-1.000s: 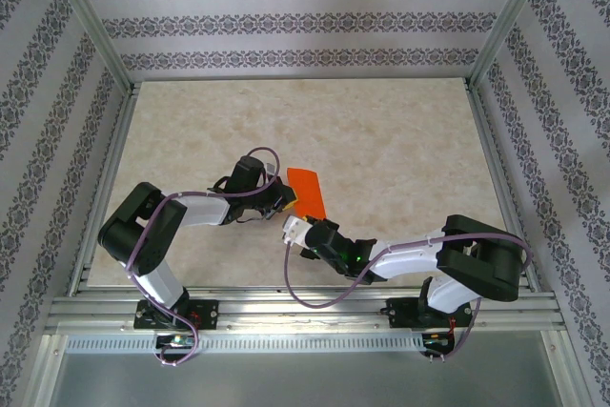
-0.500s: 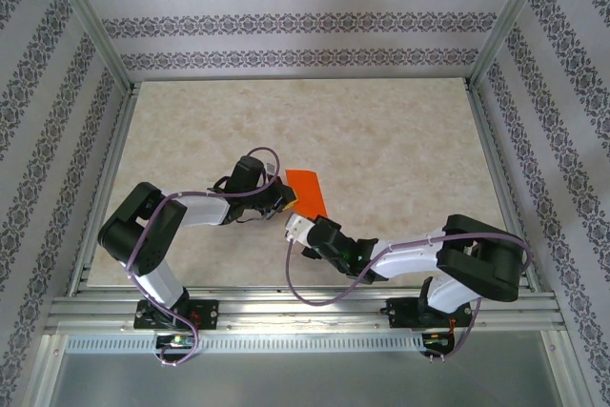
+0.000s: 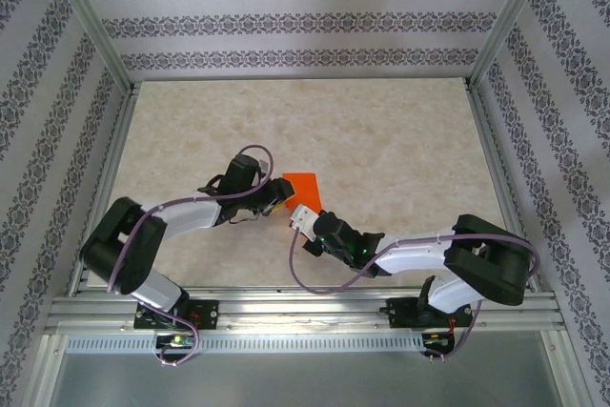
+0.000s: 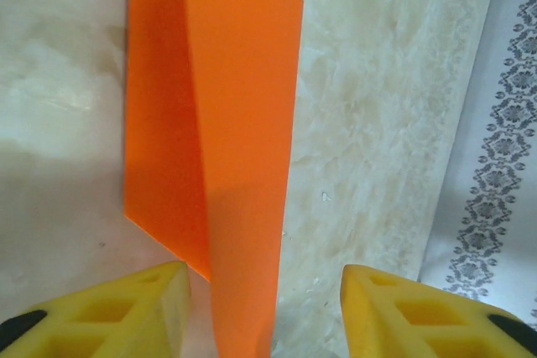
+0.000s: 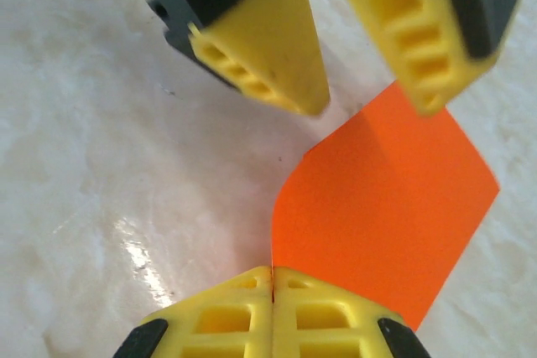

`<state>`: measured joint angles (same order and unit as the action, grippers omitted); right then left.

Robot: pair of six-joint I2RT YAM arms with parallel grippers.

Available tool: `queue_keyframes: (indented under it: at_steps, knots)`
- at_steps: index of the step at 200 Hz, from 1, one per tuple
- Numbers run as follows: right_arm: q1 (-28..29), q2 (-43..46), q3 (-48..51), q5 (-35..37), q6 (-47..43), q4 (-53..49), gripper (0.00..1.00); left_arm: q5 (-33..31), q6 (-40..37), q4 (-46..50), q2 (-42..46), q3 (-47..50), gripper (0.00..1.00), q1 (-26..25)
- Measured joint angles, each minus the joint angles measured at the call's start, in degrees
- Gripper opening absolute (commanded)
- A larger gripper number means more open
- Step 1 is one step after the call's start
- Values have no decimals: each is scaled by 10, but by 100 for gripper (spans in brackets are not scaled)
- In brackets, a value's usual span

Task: Fold a paper plane with a square sheet of paper (pick it up from the middle)
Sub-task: Third fold the triangle at the center of the table.

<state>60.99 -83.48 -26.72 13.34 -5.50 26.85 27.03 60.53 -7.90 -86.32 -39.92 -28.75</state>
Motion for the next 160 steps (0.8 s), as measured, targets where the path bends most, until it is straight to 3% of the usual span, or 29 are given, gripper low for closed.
queue_keyframes:
  at_steps: [27,62,104,160]
  knots:
    - [-28,1,0,-80,52,-7,0,-54,-48,95,47,-25,57,1]
    - [-74,1,-10,-193,120,-19,0,-72,-104,155,46,-78,42,13]
    - [-127,-26,-43,-306,203,-22,0,-22,-150,171,-45,-191,27,20]
    - [-160,-68,-47,-376,284,-7,0,40,-185,187,-172,-301,21,20]
